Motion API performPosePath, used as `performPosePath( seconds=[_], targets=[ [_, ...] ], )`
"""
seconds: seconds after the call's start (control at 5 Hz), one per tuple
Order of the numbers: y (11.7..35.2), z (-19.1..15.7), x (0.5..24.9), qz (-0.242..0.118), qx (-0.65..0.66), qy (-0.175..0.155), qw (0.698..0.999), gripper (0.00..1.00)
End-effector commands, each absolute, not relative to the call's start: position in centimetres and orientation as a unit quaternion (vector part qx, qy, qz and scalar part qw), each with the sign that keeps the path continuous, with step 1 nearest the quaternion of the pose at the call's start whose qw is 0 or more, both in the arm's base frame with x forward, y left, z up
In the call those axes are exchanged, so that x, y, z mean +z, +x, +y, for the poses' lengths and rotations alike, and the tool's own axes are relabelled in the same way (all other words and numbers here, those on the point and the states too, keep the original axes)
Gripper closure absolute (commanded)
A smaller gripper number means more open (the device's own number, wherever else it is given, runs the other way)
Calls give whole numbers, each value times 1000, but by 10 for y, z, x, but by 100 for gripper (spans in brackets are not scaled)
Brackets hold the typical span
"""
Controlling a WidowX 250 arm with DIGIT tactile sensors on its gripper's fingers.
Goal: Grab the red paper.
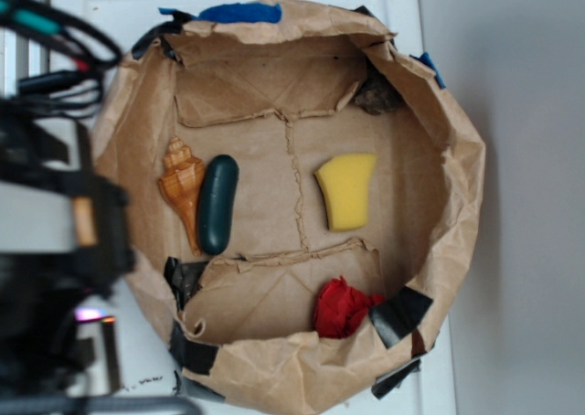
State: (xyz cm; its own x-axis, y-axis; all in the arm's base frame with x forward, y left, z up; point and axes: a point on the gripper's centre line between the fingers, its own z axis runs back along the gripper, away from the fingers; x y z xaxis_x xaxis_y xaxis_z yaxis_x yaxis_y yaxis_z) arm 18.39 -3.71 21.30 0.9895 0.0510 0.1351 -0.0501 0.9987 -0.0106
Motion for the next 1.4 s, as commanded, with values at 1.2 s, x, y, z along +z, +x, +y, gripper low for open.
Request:
performPosePath(
  seconds=[1.2],
  targets=[
    [276, 1, 164, -107, -261, -67, 957, 0]
  ],
)
